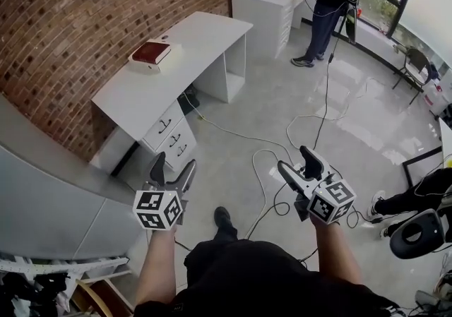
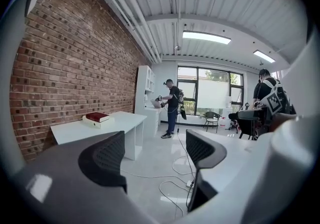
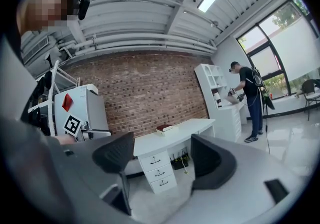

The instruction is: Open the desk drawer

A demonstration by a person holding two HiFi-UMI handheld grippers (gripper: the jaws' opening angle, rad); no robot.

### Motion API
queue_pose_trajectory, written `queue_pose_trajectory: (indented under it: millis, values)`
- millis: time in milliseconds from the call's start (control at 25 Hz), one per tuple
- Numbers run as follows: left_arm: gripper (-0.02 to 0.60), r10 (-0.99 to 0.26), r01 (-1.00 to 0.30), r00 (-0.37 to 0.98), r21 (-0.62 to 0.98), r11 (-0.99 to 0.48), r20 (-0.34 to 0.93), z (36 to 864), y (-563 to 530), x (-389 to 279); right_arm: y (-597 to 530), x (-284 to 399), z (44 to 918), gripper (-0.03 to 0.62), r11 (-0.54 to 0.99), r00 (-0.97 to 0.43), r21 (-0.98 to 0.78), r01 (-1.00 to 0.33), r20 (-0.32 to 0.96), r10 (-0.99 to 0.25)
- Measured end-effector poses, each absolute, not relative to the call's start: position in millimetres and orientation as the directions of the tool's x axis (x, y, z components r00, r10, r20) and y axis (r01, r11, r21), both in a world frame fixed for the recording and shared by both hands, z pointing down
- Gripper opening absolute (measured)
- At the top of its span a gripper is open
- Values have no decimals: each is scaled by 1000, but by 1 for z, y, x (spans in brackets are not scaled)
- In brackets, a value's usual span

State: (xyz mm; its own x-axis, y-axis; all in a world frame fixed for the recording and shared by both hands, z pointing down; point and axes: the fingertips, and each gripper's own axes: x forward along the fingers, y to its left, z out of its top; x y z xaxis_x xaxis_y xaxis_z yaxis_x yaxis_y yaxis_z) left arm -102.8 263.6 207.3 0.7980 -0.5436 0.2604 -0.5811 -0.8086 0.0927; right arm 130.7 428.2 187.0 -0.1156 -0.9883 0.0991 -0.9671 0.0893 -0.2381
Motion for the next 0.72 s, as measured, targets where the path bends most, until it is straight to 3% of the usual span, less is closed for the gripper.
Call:
queue_pose_trajectory:
  millis: [280,720]
  values:
    - [370,-550,-588,798,117,-800,248,214,168,-98,332,138,188,325,89,-119,-224,-970,124,-985]
    - [370,-539,-583,806,175,-793,245,228,78,-119,201,79,192,325,201,-238,-192,-961,196,-951]
